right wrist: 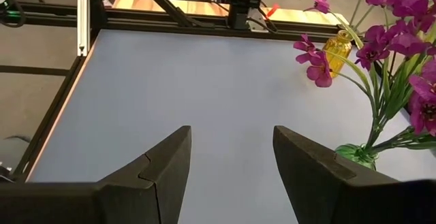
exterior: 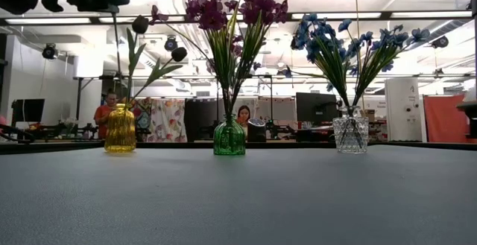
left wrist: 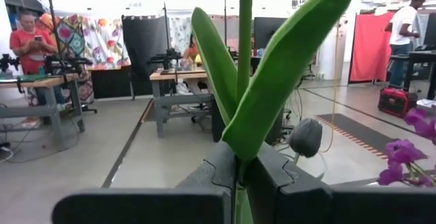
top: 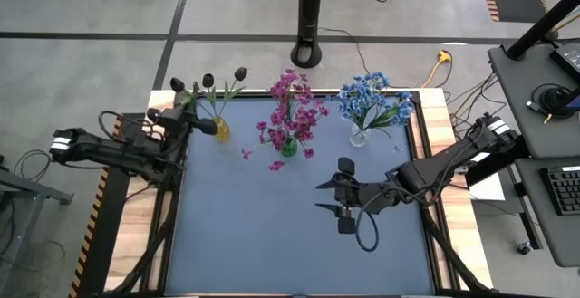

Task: Sort flowers into vase by color
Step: Put the black tulip into the yellow vase, then return to Home Position

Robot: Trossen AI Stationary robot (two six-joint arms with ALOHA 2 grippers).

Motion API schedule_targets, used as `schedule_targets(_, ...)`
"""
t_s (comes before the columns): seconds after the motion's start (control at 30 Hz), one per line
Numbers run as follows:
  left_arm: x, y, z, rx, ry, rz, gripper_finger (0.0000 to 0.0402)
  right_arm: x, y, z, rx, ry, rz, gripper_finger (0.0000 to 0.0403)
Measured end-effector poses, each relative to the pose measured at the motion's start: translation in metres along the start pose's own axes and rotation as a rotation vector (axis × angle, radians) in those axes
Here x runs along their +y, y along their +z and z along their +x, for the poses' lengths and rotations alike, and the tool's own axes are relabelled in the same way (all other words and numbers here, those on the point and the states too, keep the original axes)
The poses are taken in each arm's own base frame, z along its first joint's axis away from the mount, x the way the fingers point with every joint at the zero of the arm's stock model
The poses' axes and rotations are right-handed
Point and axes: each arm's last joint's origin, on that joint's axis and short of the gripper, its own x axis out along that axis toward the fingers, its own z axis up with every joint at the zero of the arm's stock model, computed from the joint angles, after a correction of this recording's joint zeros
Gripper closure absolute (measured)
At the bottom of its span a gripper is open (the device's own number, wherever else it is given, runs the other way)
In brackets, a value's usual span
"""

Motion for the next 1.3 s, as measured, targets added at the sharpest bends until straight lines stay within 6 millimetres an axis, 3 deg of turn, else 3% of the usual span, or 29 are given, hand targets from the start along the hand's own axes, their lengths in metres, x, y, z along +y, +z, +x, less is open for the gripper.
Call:
schedule_targets(0.47, -0.001, -0.017, -0.001, 0.03, 0.023, -0.024, 0.0387, 0.0, 0.0, 0.0, 0.001, 0.0, 0.0, 0.0202)
schedule_targets(1.07, -0.002, -0.018, -0.002, 0.063, 0.055, -0.042, 0.0248, 0.0, 0.0, 0.0, 0.001, 0.001, 0.003, 0.0202)
schedule_targets(1.3, -0.007, 0.014, -0.005, 0.081, 0.032, -0.015, 0.0187, 0.0, 0.0, 0.0, 0.001, 0.001, 0.003, 0.0202)
